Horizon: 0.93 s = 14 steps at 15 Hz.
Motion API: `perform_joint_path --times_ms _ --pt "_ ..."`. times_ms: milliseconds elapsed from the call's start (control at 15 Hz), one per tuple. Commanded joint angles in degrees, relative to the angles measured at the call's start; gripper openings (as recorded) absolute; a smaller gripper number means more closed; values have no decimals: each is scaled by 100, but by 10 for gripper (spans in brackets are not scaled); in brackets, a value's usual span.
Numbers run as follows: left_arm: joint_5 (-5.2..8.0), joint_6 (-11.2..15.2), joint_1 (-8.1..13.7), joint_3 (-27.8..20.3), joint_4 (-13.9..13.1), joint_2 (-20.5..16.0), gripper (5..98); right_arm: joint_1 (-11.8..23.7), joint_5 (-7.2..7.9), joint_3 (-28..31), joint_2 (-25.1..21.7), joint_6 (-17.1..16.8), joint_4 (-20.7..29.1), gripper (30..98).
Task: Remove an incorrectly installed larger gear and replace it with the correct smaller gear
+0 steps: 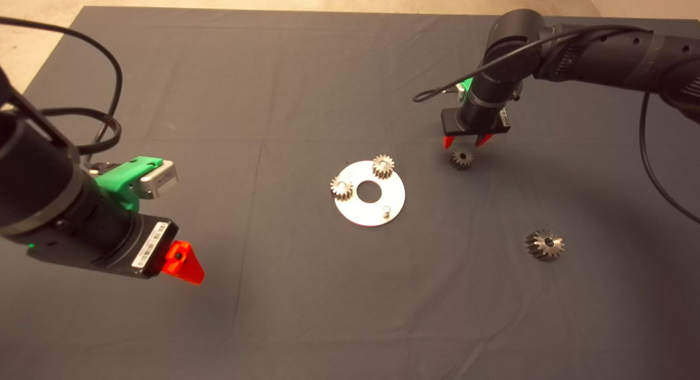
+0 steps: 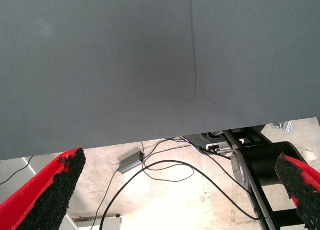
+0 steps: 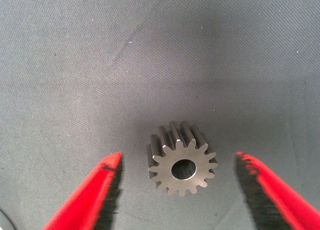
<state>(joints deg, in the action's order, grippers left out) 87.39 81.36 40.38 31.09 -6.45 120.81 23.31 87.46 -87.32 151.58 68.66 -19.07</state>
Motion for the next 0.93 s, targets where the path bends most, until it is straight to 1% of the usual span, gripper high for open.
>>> perform_joint_path --times_ms 0,67,200,267,333,667,867 --pt "173 -15 94 -43 -85 -8 979 104 26 33 10 25 -124 604" --pt "173 -15 94 -47 -85 0 979 69 26 33 -35 29 -115 627" --pt "173 -15 86 -52 -85 0 979 69 26 10 -35 51 -115 637" --pt "173 -15 90 -43 -85 0 978 52 26 -7 -53 64 -98 668" --pt "173 -15 94 -43 -85 0 979 25 28 -37 -53 60 -97 674" --pt "173 -15 88 -43 -85 0 979 -10 35 -157 -30 25 -89 674" --pt "173 -15 94 -43 -85 0 979 -177 26 -231 8 -10 -97 674"
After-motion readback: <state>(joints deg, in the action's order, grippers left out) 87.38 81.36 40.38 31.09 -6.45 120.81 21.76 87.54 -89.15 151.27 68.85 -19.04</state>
